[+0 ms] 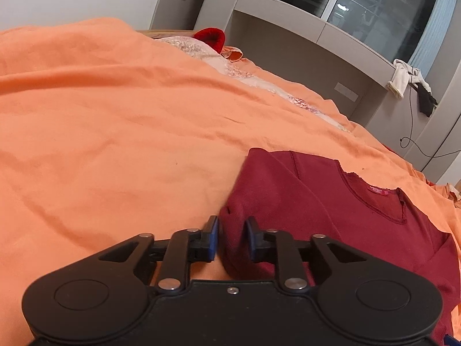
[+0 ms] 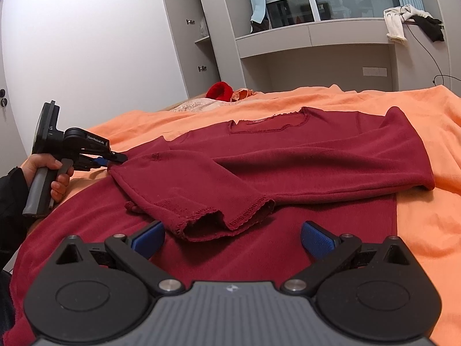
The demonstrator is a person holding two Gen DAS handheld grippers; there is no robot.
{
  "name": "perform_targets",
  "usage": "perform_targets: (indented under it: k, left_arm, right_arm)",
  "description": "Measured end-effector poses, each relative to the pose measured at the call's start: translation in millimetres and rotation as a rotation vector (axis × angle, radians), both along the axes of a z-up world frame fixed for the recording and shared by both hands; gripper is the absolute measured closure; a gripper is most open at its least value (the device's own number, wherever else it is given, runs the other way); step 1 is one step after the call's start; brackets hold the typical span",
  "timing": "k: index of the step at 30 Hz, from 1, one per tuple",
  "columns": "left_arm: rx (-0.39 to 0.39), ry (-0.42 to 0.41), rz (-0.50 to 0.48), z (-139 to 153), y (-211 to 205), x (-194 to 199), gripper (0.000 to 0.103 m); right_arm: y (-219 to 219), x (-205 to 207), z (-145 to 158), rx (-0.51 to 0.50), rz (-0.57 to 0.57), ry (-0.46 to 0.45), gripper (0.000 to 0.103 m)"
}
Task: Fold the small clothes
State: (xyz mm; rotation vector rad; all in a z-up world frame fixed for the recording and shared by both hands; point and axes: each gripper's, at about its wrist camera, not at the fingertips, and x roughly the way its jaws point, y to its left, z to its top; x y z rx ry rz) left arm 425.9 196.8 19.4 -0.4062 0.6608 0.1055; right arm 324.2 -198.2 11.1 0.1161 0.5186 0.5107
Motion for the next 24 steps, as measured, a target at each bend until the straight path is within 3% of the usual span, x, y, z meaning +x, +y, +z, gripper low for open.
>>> perform_targets:
  k: [8, 14, 19, 24]
  left_arm:
    - [0.043, -0.057, 0.014, 14, -6, -36, 0.027]
    - [0.114, -0.135, -0.014, 29, -26, -79, 0.002]
    - [0.175, -0.205, -0.065, 33, -50, -127, 0.001]
    - [0.145, -0.296, -0.098, 31, -70, -181, 0.001]
  right_arm:
    - [-6, -14, 4, 0.009, -0.009, -0.01, 0.0]
    - [-10, -45, 7, -0.04, -0.019, -0.058, 0.0]
    - [-16, -83, 4, -0.106, -0.026, -0.118, 0.0]
    - [-24, -127, -3, -0.176, 0.009, -0.165, 0.0]
